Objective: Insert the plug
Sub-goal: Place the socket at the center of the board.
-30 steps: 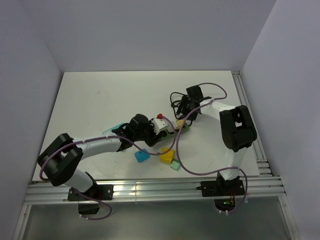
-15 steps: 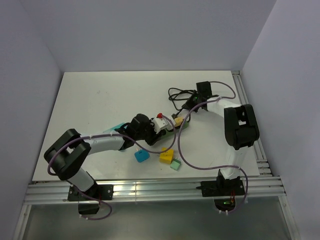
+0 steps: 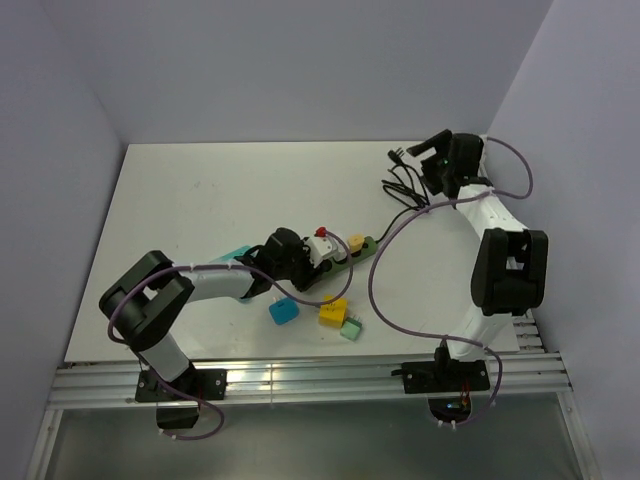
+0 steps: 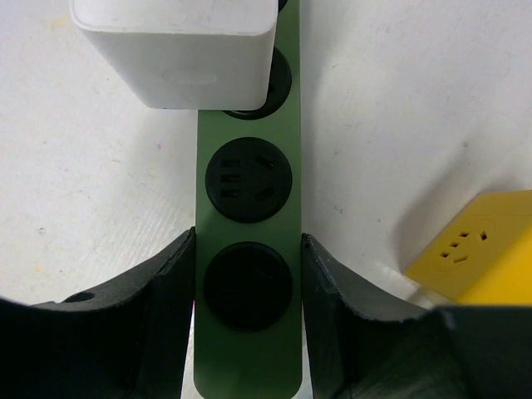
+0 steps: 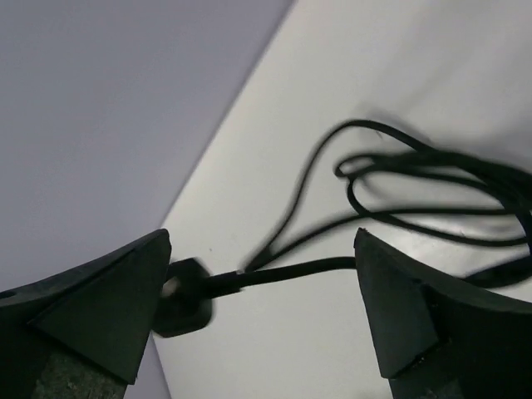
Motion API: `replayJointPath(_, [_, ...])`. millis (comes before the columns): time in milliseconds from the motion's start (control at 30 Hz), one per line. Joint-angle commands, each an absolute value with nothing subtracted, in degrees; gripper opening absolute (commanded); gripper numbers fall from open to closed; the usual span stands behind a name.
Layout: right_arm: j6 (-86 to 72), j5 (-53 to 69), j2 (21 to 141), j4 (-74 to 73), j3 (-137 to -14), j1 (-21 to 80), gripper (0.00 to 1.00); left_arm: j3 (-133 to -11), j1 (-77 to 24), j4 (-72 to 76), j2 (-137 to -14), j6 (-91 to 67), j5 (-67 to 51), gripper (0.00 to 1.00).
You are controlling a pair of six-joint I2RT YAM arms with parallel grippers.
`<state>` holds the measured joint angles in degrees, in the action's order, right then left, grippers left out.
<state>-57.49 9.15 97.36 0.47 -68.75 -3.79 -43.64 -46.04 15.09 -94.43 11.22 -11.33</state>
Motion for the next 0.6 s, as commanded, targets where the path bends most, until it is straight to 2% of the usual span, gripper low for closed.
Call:
replayJointPath(0, [-52.06,5.27,98.6,-4.62,-80.9,-3.61,0.99,-46.75,-45.97,14.51,-95.45,11.51,-13.89,0.0])
replayJointPath(100, [-50.45,7.2,98.97,-5.99,-78.69,-3.6,1.0,-47.72,-45.79,14.5,-96.5,11.6,-14.32,0.0])
replayJointPath(200, [-48.87,7.82,94.67,-1.85,-73.49,-3.78,1.0,-48.77,-45.35,14.33,-97.47,11.43,-14.68,0.0])
replayJointPath(367, [-45.36,8.88,90.97,-5.62,-71.46,-3.78,1.0,-51.32,-44.56,13.89,-99.58,11.25,-15.12,0.0])
replayJointPath(567, [-43.68,10.9,83.59,-4.75,-62.77,-3.6,1.0,-54.66,-43.24,13.1,-102.39,12.13,-14.33,0.0])
